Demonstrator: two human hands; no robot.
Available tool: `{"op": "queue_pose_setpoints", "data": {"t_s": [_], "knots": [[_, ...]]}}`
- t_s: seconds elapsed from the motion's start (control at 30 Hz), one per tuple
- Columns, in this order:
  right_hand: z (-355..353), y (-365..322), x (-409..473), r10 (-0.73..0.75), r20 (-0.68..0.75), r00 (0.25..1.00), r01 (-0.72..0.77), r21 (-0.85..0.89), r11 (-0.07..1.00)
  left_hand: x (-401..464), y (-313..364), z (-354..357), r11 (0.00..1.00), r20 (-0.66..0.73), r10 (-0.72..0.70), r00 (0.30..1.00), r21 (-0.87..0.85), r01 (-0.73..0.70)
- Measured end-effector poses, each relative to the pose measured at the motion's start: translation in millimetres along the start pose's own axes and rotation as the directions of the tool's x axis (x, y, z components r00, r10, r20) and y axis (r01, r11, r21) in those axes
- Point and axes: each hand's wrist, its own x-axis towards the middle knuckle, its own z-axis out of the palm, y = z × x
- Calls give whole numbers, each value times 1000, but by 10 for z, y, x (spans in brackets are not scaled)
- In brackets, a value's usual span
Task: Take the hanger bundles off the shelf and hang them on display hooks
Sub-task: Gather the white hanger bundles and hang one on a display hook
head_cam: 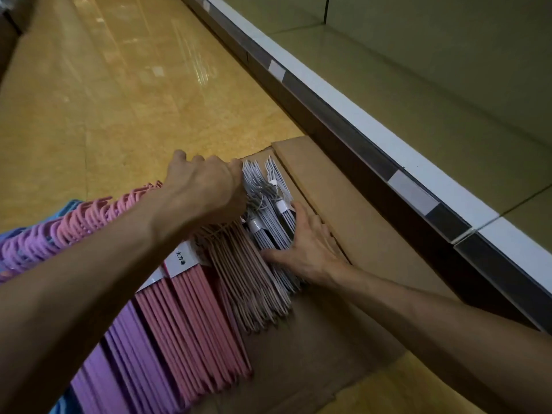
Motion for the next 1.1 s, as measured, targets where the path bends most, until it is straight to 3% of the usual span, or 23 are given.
{"op": "queue_pose_setpoints", "data": {"t_s": [0.17, 0.4, 0.67, 0.87, 1.1], "knots": [[122, -53, 82, -11, -29, 1000, 8, -93, 996, 112, -14, 41, 991, -55, -16, 998, -131, 9], [25, 50, 90, -13, -32, 999, 15, 41, 999, 125, 76, -33, 934, -110, 14, 994, -354, -52], [24, -28, 145, 102, -66, 993, -102, 11, 995, 111, 156, -35, 823, -122, 75, 990, -553, -130], [89, -120, 360, 230, -161, 960, -232, 3, 973, 114, 230, -13, 794, -99, 75, 992, -597, -120], [237, -99, 454, 227, -296, 928, -221, 55, 974, 169, 323, 6, 758, -129, 47, 991, -642, -119]]}}
